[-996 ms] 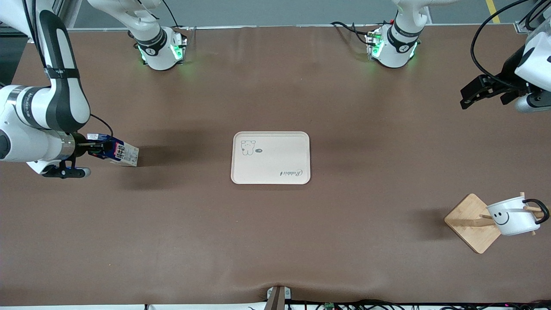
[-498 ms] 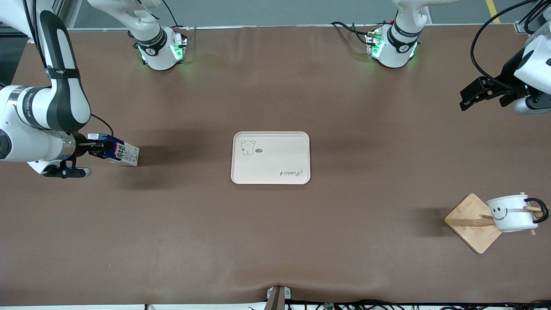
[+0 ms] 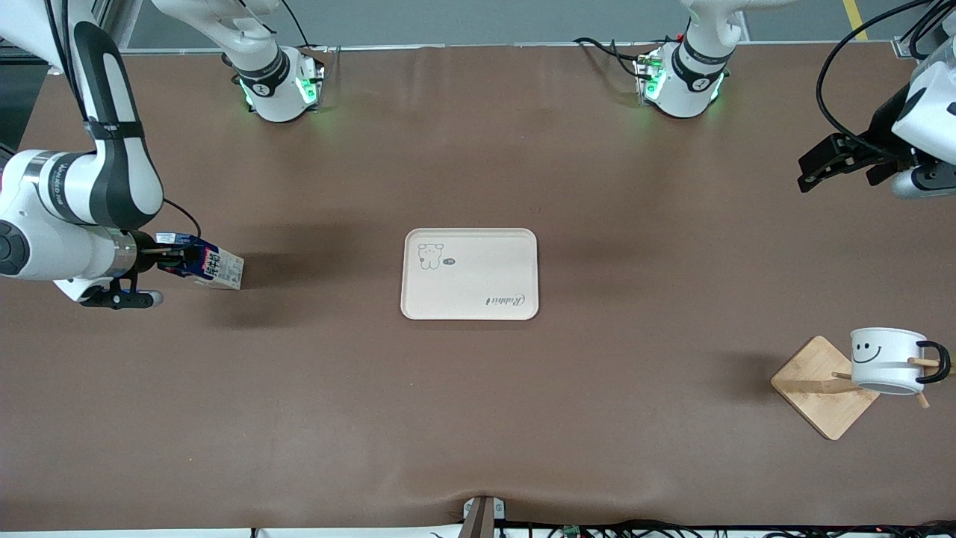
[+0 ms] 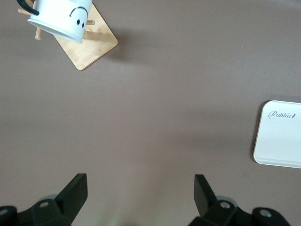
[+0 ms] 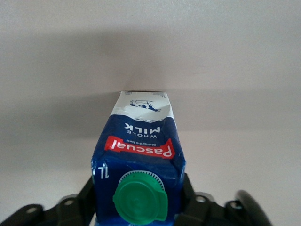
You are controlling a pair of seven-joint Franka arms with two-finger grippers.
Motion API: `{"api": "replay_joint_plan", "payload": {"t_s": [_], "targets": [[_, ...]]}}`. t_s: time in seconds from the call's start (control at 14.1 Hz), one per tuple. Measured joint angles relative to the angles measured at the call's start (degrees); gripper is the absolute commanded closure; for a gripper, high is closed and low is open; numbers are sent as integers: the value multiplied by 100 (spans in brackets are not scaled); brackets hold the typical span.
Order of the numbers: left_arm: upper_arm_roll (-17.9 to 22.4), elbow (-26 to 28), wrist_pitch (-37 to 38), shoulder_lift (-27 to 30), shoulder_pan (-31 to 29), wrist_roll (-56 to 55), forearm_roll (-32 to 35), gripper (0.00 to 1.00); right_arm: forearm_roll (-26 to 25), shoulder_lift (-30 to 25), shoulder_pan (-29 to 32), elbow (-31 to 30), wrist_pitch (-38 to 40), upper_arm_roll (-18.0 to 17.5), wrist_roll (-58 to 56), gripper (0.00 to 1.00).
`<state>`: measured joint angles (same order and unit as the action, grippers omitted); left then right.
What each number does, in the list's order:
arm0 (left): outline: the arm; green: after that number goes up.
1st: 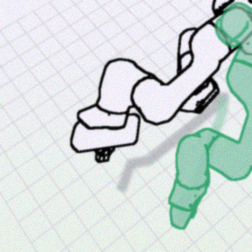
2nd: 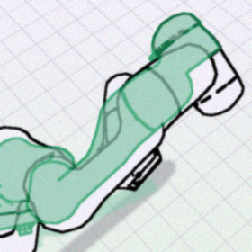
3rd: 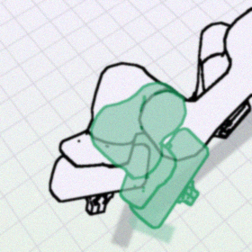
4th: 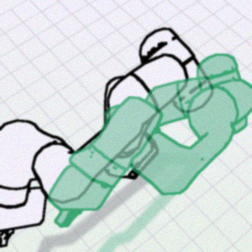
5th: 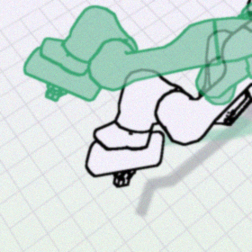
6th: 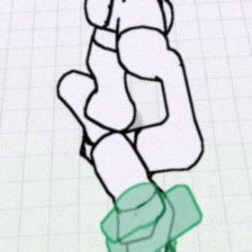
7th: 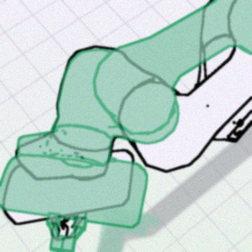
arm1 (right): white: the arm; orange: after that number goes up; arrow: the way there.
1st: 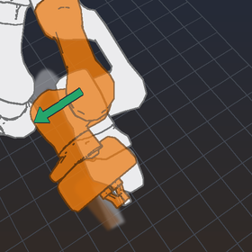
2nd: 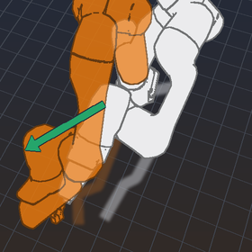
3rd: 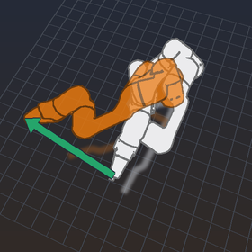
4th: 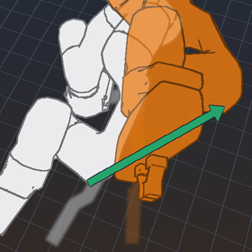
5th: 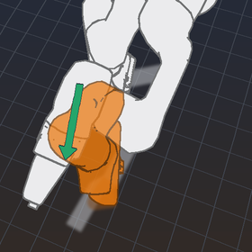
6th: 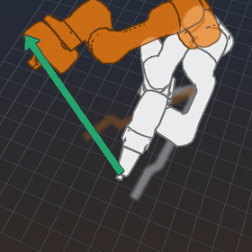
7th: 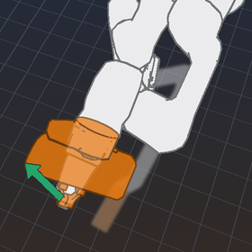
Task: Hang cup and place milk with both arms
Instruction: 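Open the left gripper and raise it away from the hung mug, then lower the milk carton onto the table and open the right gripper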
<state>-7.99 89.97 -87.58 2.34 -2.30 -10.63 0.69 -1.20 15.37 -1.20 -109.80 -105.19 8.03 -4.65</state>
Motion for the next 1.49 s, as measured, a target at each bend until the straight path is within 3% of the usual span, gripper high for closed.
{"api": "replay_joint_plan", "payload": {"t_s": [0.93, 1.49], "targets": [[-5, 12, 2, 3, 3, 0, 0, 0, 0, 0, 1, 56, -24, 0, -2, 0], [-17, 14, 12, 10, 13, 0, 0, 0, 94, 0, 6, 1073, -67, -56, 1, 0]]}}
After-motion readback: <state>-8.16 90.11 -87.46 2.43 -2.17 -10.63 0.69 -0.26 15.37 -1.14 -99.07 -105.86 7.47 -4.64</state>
